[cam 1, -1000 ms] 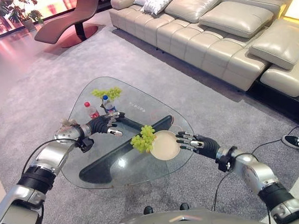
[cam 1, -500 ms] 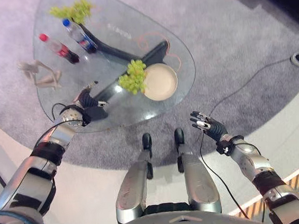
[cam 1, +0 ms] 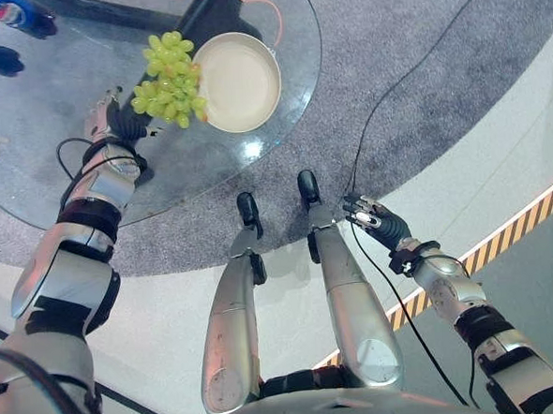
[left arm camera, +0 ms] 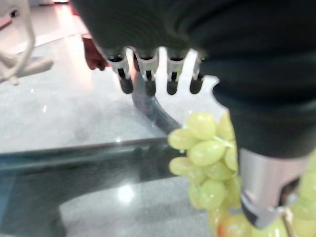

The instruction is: Pick up fruits into the plate

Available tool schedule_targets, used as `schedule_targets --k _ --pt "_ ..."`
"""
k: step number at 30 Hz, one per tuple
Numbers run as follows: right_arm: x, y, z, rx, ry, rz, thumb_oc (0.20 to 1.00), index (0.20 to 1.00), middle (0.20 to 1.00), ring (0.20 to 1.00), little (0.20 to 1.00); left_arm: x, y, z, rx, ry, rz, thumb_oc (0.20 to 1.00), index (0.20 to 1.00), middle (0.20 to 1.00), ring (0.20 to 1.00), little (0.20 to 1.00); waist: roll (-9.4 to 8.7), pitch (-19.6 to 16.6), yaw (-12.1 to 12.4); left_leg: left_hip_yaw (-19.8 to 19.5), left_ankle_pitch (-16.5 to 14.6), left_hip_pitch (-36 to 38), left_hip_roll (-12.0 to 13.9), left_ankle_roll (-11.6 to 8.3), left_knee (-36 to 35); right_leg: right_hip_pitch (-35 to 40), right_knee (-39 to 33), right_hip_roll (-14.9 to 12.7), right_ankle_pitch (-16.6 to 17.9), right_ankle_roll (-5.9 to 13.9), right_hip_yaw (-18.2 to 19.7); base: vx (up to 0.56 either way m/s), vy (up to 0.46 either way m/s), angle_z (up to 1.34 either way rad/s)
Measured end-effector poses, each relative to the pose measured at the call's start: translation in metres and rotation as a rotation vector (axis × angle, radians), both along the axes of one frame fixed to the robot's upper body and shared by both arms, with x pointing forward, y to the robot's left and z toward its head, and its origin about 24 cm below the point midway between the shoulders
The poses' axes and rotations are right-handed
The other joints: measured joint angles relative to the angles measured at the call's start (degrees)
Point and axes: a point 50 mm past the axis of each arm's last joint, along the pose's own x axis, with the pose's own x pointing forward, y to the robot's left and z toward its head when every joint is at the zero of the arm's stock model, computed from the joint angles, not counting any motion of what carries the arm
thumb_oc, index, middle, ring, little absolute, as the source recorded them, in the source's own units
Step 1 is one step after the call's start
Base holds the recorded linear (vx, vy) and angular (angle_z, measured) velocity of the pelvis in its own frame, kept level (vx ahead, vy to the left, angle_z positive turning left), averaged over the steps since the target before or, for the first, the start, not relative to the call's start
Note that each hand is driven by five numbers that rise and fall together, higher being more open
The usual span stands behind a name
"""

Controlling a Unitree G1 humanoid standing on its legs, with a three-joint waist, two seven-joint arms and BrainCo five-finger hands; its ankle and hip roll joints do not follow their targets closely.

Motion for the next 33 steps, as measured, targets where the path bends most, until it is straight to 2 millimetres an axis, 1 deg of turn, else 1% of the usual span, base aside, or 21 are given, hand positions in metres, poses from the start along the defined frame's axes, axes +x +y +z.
schedule_targets --k 5,9,12,14,15,17,19,23,24,26,29,32,33 --pt "-0.001 0.003 -0.002 -0.005 -0.005 0.009 1.000 1.000 1.000 1.000 1.000 0.002 0.003 0.018 -0.015 -0.097 0.059 1.000 1.000 1.000 1.000 1.000 -0.17 -0.1 -1.0 0.2 -1.7 -2.7 0.4 0.19 2.8 -2.0 0.9 0.5 0.2 -0.29 0.6 0.01 -0.005 -0.08" --pt "-0.001 0.004 0.000 0.001 -0.026 0.009 1.000 1.000 1.000 1.000 1.000 0.001 0.006 0.030 -0.024 -0.155 0.116 1.000 1.000 1.000 1.000 1.000 -0.31 -0.1 -0.8 0.6 -2.8 -5.0 0.6 0.43 5.0 -3.8 1.7 0.7 0.1 -0.16 0.9 0.01 -0.005 -0.05" --pt "0.000 0.005 0.000 0.013 -0.028 0.006 1.000 1.000 1.000 1.000 1.000 0.003 0.005 0.041 -0.021 -0.169 0.140 1.000 1.000 1.000 1.000 1.000 -1.11 -0.2 -1.0 0.7 -3.2 -6.7 0.6 0.52 6.2 -5.2 2.4 0.8 0.0 -0.04 1.1 0.00 0.000 0.00" --pt "0.000 0.009 -0.001 0.043 -0.027 0.001 1.000 1.000 1.000 1.000 1.000 0.003 0.005 0.047 -0.003 -0.167 0.157 1.000 1.000 1.000 1.000 1.000 -2.04 -0.3 -1.1 1.0 -3.7 -7.5 0.7 0.35 7.1 -6.1 3.0 0.8 -0.3 0.27 1.3 0.00 0.020 -0.04" --pt "0.000 0.010 -0.001 0.052 -0.029 0.000 1.000 1.000 1.000 1.000 1.000 0.003 0.005 0.047 0.008 -0.159 0.162 1.000 1.000 1.000 1.000 1.000 -2.22 -0.3 -1.3 1.1 -3.9 -8.0 0.7 0.37 7.5 -6.4 2.9 0.9 -0.4 0.46 1.4 0.00 0.015 -0.03" --pt "0.000 0.010 -0.001 0.060 -0.031 -0.004 1.000 1.000 1.000 1.000 1.000 0.004 0.004 0.048 0.040 -0.146 0.159 1.000 1.000 1.000 1.000 1.000 -2.38 -0.4 -1.3 1.1 -4.0 -8.6 0.8 0.42 7.8 -6.9 3.0 0.9 -0.4 0.50 1.4 0.00 0.000 0.00" --pt "0.001 0.012 0.000 0.074 -0.033 -0.006 1.000 1.000 1.000 1.000 1.000 0.006 0.001 0.051 0.107 -0.095 0.153 1.000 1.000 1.000 1.000 1.000 -2.52 -0.5 -1.3 1.2 -4.1 -10.3 0.8 0.55 8.7 -8.3 3.4 0.9 -0.4 0.52 1.5 0.00 0.000 0.00" --pt "0.003 0.012 0.002 0.077 -0.042 -0.001 1.000 1.000 1.000 1.000 1.000 0.007 0.003 0.048 0.116 -0.019 0.132 1.000 1.000 1.000 1.000 1.000 -2.62 -0.5 -1.6 1.6 -4.4 -11.3 0.8 0.95 9.6 -9.2 3.9 1.0 -0.4 0.54 2.0 0.01 0.032 -0.05" --pt "0.006 0.014 0.005 0.080 -0.051 0.005 1.000 1.000 1.000 1.000 1.000 0.007 0.005 0.049 0.133 -0.001 0.133 1.000 1.000 1.000 1.000 1.000 -3.02 -0.7 -1.6 1.9 -4.7 -11.4 0.8 0.66 9.6 -9.6 3.9 1.1 -0.5 0.62 2.4 0.01 0.021 -0.10" --pt "0.008 0.015 0.008 0.095 -0.060 0.006 1.000 1.000 1.000 1.000 1.000 0.008 0.005 0.054 0.182 0.010 0.130 1.000 1.000 1.000 1.000 1.000 -3.51 -1.0 -1.6 2.2 -4.8 -11.8 0.8 0.73 9.7 -10.1 4.0 1.1 -0.5 0.63 2.7 0.01 0.011 -0.07" --pt "0.008 0.014 0.008 0.097 -0.061 0.006 1.000 1.000 1.000 1.000 1.000 0.009 0.002 0.061 0.285 0.023 0.114 1.000 1.000 1.000 1.000 1.000 -3.63 -1.1 -1.6 2.2 -4.9 -12.3 0.8 0.74 9.8 -10.4 3.9 1.1 -0.5 0.63 2.6 0.00 0.000 0.00" --pt "0.008 0.015 0.008 0.102 -0.061 0.012 1.000 1.000 1.000 1.000 1.000 0.009 -0.005 0.071 0.477 0.039 0.084 1.000 1.000 1.000 1.000 1.000 -4.10 -1.4 -1.3 2.4 -5.0 -13.0 0.8 0.75 9.8 -11.2 3.9 1.1 -0.5 0.65 2.7 0.00 -0.012 0.00" --pt "0.008 0.015 0.007 0.102 -0.058 0.009 1.000 1.000 1.000 1.000 1.000 0.010 -0.013 0.075 0.536 0.034 0.057 1.000 1.000 1.000 1.000 1.000 -4.10 -1.4 -1.1 2.3 -5.0 -13.3 0.8 0.75 9.9 -11.3 3.9 1.1 -0.4 0.69 2.7 0.01 -0.031 0.01"
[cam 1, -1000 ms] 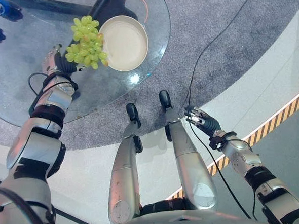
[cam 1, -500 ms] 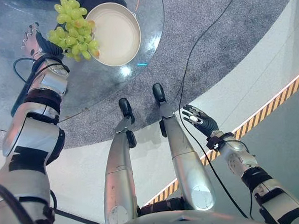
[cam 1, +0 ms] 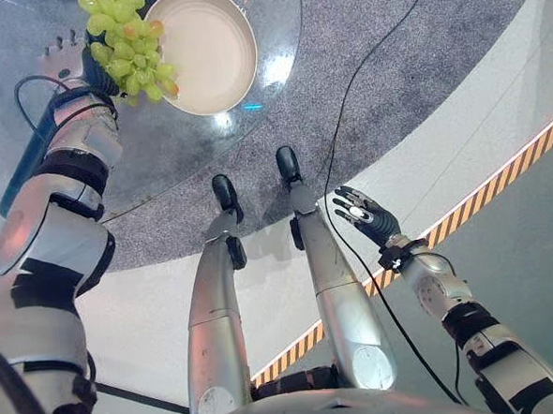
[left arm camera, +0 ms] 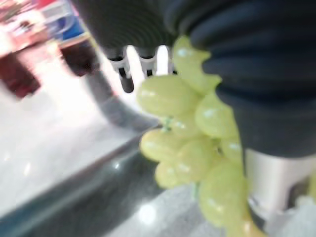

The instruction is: Pick up fruits into the plate

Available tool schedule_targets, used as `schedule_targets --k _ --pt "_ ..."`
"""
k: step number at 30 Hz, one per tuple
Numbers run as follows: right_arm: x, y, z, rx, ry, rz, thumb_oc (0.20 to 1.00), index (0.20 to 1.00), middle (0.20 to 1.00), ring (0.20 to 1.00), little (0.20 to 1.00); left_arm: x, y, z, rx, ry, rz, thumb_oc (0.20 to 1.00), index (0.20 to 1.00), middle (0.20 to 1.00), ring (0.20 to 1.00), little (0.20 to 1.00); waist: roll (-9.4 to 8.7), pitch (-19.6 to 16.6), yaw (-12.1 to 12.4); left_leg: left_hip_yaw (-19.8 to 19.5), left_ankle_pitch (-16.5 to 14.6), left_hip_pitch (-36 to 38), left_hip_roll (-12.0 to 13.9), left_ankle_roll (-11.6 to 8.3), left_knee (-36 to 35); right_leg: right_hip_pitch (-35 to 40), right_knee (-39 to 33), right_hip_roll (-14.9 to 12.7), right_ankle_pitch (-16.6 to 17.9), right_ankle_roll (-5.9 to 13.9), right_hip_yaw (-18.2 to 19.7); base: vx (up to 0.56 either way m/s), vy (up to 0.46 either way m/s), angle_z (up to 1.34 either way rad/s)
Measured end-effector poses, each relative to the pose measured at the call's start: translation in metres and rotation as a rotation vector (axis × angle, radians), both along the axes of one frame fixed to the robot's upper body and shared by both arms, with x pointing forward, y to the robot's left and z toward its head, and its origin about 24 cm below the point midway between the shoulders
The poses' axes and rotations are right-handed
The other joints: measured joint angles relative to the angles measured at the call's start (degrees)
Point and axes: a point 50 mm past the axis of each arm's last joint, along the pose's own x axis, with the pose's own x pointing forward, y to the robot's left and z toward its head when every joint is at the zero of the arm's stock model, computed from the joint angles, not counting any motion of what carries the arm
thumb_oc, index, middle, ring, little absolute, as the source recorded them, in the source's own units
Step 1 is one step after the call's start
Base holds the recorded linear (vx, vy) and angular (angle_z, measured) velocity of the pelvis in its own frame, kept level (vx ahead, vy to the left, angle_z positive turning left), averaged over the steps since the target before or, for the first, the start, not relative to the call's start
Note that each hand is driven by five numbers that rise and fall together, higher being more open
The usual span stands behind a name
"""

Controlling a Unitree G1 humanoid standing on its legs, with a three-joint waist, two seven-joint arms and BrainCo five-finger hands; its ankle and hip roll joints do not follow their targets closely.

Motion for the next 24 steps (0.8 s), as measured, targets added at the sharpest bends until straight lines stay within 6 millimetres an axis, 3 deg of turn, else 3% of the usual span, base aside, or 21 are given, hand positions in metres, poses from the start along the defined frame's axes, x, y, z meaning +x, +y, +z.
schedule_targets --k 4,13,14,15,24 --pt "0.000 0.001 0.001 0.008 -0.005 0.000 1.000 1.000 1.000 1.000 1.000 0.001 -0.013 0.002 0.126 0.035 -0.036 1.000 1.000 1.000 1.000 1.000 0.00 0.0 0.1 -0.1 -0.2 0.0 0.0 0.22 0.3 0.1 0.1 0.0 0.1 -0.11 0.0 0.00 -0.028 -0.01" --pt "0.000 0.001 0.001 0.021 -0.003 -0.003 1.000 1.000 1.000 1.000 1.000 0.004 -0.026 -0.008 0.205 0.092 -0.058 1.000 1.000 1.000 1.000 1.000 0.00 0.0 -0.1 -0.6 -0.2 1.3 0.0 0.42 0.6 1.5 0.2 0.0 0.1 -0.13 -0.2 0.00 -0.015 0.00" --pt "0.000 0.001 0.001 0.022 -0.002 -0.003 1.000 1.000 1.000 1.000 1.000 0.005 -0.028 -0.009 0.224 0.102 -0.064 0.457 0.457 0.457 0.457 0.457 0.00 0.0 -0.1 -0.6 -0.2 1.5 0.0 0.39 0.6 1.7 0.2 0.0 0.1 -0.12 -0.2 -0.01 -0.031 0.00" --pt "0.000 0.001 0.001 0.022 -0.002 -0.003 1.000 1.000 1.000 1.000 1.000 0.005 -0.029 -0.009 0.232 0.108 -0.067 0.200 0.200 0.200 0.200 0.200 0.00 0.0 -0.1 -0.6 -0.2 1.6 0.0 0.38 0.6 1.8 0.2 0.0 0.1 -0.12 -0.2 -0.01 -0.035 0.00" --pt "0.000 0.001 0.000 0.022 -0.002 -0.006 1.000 1.000 1.000 1.000 1.000 0.008 -0.037 -0.015 0.261 0.160 -0.096 0.200 0.200 0.200 0.200 0.200 0.00 0.0 -0.1 -0.6 -0.1 2.2 0.0 0.45 0.5 2.3 0.1 0.0 0.1 -0.13 -0.2 -0.01 -0.011 0.00"
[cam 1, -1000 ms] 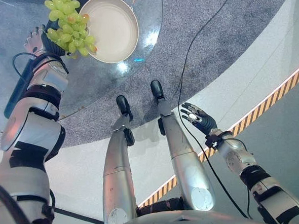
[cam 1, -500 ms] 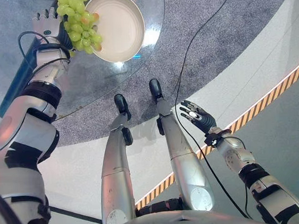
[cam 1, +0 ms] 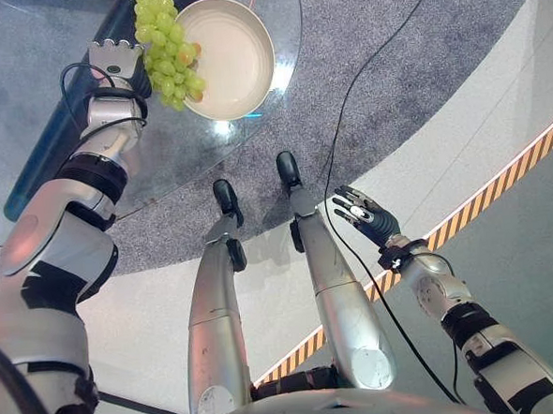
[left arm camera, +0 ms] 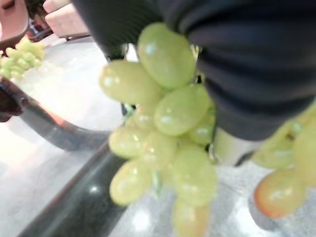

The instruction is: Pick up fruits into the plate

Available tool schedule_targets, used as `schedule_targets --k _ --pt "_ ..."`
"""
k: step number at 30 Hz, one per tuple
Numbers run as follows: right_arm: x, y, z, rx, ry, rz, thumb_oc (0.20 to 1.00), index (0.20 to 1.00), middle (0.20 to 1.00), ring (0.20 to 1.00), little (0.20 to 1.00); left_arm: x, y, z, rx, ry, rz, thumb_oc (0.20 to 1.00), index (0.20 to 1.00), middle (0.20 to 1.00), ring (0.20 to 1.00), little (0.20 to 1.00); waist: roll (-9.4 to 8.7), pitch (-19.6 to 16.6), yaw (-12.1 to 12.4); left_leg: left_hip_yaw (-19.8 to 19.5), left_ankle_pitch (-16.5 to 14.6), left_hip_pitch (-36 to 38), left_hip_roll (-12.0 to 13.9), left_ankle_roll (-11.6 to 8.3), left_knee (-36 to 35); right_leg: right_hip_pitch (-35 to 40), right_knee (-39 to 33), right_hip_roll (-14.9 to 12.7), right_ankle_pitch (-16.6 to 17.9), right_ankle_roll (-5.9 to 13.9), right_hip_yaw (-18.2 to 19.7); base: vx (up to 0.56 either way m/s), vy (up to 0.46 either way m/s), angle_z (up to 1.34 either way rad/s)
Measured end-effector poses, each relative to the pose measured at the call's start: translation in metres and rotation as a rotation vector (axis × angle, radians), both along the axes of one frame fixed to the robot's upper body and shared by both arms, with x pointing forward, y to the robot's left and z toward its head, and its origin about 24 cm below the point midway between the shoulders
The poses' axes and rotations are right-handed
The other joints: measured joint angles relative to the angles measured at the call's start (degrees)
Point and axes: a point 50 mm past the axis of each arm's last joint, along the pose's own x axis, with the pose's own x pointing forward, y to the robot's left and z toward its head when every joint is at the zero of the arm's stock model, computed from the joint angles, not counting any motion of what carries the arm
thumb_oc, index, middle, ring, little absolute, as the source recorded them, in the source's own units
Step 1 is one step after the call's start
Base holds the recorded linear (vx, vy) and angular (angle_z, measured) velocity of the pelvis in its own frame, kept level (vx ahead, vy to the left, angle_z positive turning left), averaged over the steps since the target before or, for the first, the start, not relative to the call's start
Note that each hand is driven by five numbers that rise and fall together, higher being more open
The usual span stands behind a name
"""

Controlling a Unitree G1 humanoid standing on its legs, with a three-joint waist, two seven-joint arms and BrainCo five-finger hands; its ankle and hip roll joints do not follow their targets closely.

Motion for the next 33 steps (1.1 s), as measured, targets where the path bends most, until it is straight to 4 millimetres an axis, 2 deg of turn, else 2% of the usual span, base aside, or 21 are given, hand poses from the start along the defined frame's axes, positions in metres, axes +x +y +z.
schedule_targets --k 4,6,14,19,23,29,33 --pt "0.000 0.000 0.000 0.001 0.001 -0.001 1.000 1.000 1.000 1.000 1.000 0.000 -0.001 -0.002 0.002 0.008 -0.007 0.200 0.200 0.200 0.200 0.200 0.00 0.0 0.0 -0.1 0.0 0.5 0.0 0.05 -0.1 0.5 0.0 0.0 0.0 -0.02 0.0 0.00 0.000 0.00" --pt "0.000 0.001 -0.001 0.004 0.003 0.000 1.000 1.000 1.000 1.000 1.000 0.000 -0.001 -0.014 -0.002 0.041 -0.007 0.200 0.200 0.200 0.200 0.200 0.00 0.0 0.0 0.0 0.0 2.1 0.0 0.04 -0.7 1.9 -0.2 -0.1 0.0 -0.02 -0.1 0.00 0.000 0.00" --pt "-0.001 0.006 -0.003 0.022 0.008 0.003 1.000 1.000 1.000 1.000 1.000 -0.002 0.001 -0.035 -0.046 0.084 -0.028 0.200 0.200 0.200 0.200 0.200 0.03 0.0 0.2 -0.3 0.4 6.3 0.0 -0.14 -2.2 6.0 -1.0 -0.2 0.0 -0.04 -0.5 0.00 -0.004 0.00" --pt "-0.002 0.009 -0.005 0.033 0.018 0.008 1.000 1.000 1.000 1.000 1.000 -0.004 0.003 -0.045 -0.139 0.069 -0.076 0.200 0.200 0.200 0.200 0.200 0.09 0.0 1.4 -1.1 1.1 12.3 -0.2 -1.07 -5.0 11.5 -2.5 -0.6 -0.2 -0.27 -1.5 0.01 -0.040 0.08" --pt "-0.005 0.008 -0.009 0.037 0.035 0.012 1.000 1.000 1.000 1.000 1.000 -0.013 0.015 -0.050 -0.204 0.042 -0.096 0.200 0.200 0.200 0.200 0.200 0.15 0.0 2.1 -2.3 2.3 18.5 -0.3 -1.18 -8.0 17.5 -4.0 -0.9 -0.2 -0.65 -3.1 0.03 -0.047 0.13" --pt "-0.012 0.004 -0.016 0.056 0.068 -0.014 1.000 1.000 1.000 1.000 1.000 -0.025 0.026 -0.044 -0.265 -0.004 -0.148 0.200 0.200 0.200 0.200 0.200 0.57 0.1 4.1 -4.1 4.0 27.7 -0.6 -1.99 -13.5 26.4 -7.3 -1.6 -0.4 -1.26 -5.0 0.04 -0.040 0.17" --pt "-0.019 0.008 -0.022 0.090 0.087 -0.023 1.000 1.000 1.000 1.000 1.000 -0.036 0.034 -0.044 -0.294 -0.017 -0.177 0.200 0.200 0.200 0.200 0.200 0.98 0.1 4.8 -5.0 5.1 35.2 -0.1 -2.31 -18.1 33.6 -10.3 -1.9 -0.4 -1.28 -6.4 0.07 -0.045 0.15"
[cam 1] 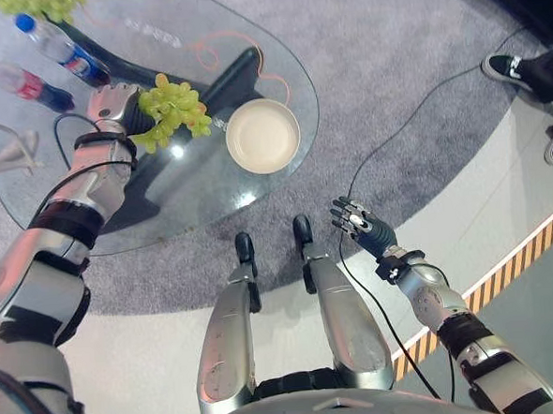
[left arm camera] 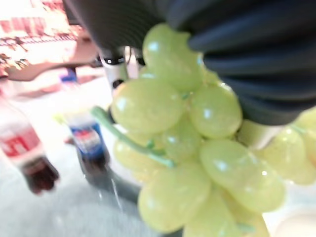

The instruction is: Pick up fruits into the plate

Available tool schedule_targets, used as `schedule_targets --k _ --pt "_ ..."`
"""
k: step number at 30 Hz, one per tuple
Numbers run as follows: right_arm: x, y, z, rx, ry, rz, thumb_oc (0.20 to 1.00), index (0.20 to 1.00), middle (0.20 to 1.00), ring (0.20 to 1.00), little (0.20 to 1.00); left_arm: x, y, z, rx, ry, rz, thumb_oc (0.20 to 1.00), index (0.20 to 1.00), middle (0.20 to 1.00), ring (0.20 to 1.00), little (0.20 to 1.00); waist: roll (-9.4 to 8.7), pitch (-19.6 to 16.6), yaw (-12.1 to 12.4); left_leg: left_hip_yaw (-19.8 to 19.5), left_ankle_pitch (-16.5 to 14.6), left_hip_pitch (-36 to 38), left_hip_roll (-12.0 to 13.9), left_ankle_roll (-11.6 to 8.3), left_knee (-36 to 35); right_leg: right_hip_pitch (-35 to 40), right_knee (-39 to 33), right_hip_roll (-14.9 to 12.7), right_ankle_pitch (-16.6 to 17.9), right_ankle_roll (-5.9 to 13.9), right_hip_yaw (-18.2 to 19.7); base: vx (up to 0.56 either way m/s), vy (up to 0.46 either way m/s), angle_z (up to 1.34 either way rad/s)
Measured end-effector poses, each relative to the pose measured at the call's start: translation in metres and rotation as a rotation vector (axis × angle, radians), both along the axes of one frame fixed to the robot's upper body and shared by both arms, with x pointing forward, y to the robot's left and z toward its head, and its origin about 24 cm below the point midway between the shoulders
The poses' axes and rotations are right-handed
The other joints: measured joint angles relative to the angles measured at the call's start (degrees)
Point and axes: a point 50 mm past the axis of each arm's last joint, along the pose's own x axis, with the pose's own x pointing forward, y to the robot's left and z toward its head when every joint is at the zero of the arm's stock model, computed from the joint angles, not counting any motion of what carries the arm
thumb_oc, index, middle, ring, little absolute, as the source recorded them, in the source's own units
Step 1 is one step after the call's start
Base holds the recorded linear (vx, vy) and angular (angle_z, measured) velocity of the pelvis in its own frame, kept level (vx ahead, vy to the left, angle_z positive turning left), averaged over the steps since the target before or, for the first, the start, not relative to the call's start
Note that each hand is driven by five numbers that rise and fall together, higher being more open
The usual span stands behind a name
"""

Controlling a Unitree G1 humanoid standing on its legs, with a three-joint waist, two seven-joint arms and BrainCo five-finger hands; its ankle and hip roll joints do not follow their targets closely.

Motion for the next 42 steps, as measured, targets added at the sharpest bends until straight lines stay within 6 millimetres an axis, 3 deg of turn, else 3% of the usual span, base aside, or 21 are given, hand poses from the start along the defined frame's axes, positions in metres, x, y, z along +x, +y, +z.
schedule_targets --k 4,10,13,16,18,22,24,26,31,37,42 --pt "-0.005 -0.003 -0.003 0.014 0.009 -0.020 1.000 1.000 1.000 1.000 1.000 -0.009 0.006 0.014 -0.028 -0.054 -0.032 0.200 0.200 0.200 0.200 0.200 1.34 -0.5 0.9 -0.8 1.3 2.9 0.1 -0.31 -3.6 2.6 -1.8 0.0 0.2 -0.32 -1.0 0.09 -0.035 0.11" --pt "-0.015 -0.009 0.007 -0.016 -0.053 -0.029 1.000 1.000 1.000 1.000 1.000 -0.027 -0.002 0.012 -0.094 -0.009 -0.160 0.200 0.200 0.200 0.200 0.200 3.19 -1.6 0.8 -2.4 2.8 10.9 1.0 -0.28 -9.1 11.1 -7.4 0.6 0.7 -0.97 -2.9 0.11 -0.048 0.12" --pt "-0.015 -0.006 0.019 -0.033 -0.107 -0.007 1.000 1.000 1.000 1.000 1.000 -0.035 -0.012 0.006 -0.071 0.079 -0.242 0.200 0.200 0.200 0.200 0.200 3.78 -5.1 1.2 -2.6 2.7 11.8 1.2 -0.39 -10.5 12.4 -9.2 0.9 0.7 -1.03 -3.1 0.10 -0.048 0.06" --pt "-0.007 -0.007 0.046 -0.077 -0.227 0.046 1.000 1.000 1.000 1.000 1.000 -0.047 -0.028 0.014 0.014 0.186 -0.358 0.200 0.200 0.200 0.200 0.200 3.83 -5.8 1.6 -3.0 2.7 16.1 1.3 -0.49 -11.9 17.4 -11.5 0.9 0.8 -1.07 -3.9 0.13 -0.053 0.10" --pt "-0.007 -0.014 0.061 -0.129 -0.278 0.108 1.000 1.000 1.000 1.000 1.000 -0.055 -0.038 0.019 0.070 0.249 -0.432 0.200 0.200 0.200 0.200 0.200 3.97 -9.7 1.7 -3.8 2.7 16.7 1.3 -0.51 -13.1 18.7 -13.3 0.8 0.8 -1.08 -4.5 0.08 -0.061 0.22" --pt "-0.007 -0.023 0.076 -0.191 -0.297 0.196 1.000 1.000 1.000 1.000 1.000 -0.061 -0.041 0.023 0.123 0.322 -0.473 0.200 0.200 0.200 0.200 0.200 3.88 -13.1 2.4 -4.7 2.5 19.0 1.1 -0.79 -13.5 22.4 -15.7 0.6 0.8 -1.07 -5.6 0.04 -0.068 0.18" --pt "-0.006 -0.034 0.093 -0.273 -0.301 0.284 1.000 1.000 1.000 1.000 1.000 -0.068 -0.038 0.026 0.198 0.394 -0.487 0.200 0.200 0.200 0.200 0.200 3.82 -16.6 3.1 -5.4 2.0 20.1 1.0 -1.14 -13.5 24.4 -17.0 0.6 0.8 -1.06 -6.3 0.01 -0.066 0.17" --pt "-0.004 -0.041 0.109 -0.337 -0.310 0.352 1.000 1.000 1.000 1.000 1.000 -0.071 -0.041 0.030 0.267 0.451 -0.507 0.200 0.200 0.200 0.200 0.200 3.93 -17.6 3.5 -5.8 1.9 21.0 1.0 -1.17 -13.5 25.5 -17.0 0.5 0.8 -1.04 -6.8 -0.02 -0.037 0.10" --pt "0.001 -0.043 0.132 -0.389 -0.331 0.439 1.000 1.000 1.000 1.000 1.000 -0.075 -0.066 0.015 0.394 0.603 -0.627 0.200 0.200 0.200 0.200 0.200 3.91 -20.5 4.4 -6.2 1.8 21.2 0.8 -1.35 -13.6 26.0 -17.0 0.3 0.7 -0.98 -7.5 -0.05 -0.023 0.08" --pt "0.008 -0.026 0.136 -0.438 -0.263 0.594 1.000 1.000 1.000 1.000 1.000 -0.087 -0.096 0.006 0.532 0.697 -0.808 0.200 0.200 0.200 0.200 0.200 3.86 -21.5 4.7 -6.2 1.7 21.0 0.7 -1.21 -13.8 26.3 -17.0 0.2 0.6 -0.75 -7.9 -0.05 -0.008 0.04" --pt "0.003 -0.001 0.117 -0.308 -0.144 0.747 1.000 1.000 1.000 1.000 1.000 -0.098 -0.126 0.001 0.581 0.683 -0.993 0.200 0.200 0.200 0.200 0.200 4.03 -23.4 5.2 -7.8 2.5 21.4 0.4 -0.59 -13.5 27.1 -17.0 0.0 0.7 -1.00 -9.6 -0.04 0.020 0.17"
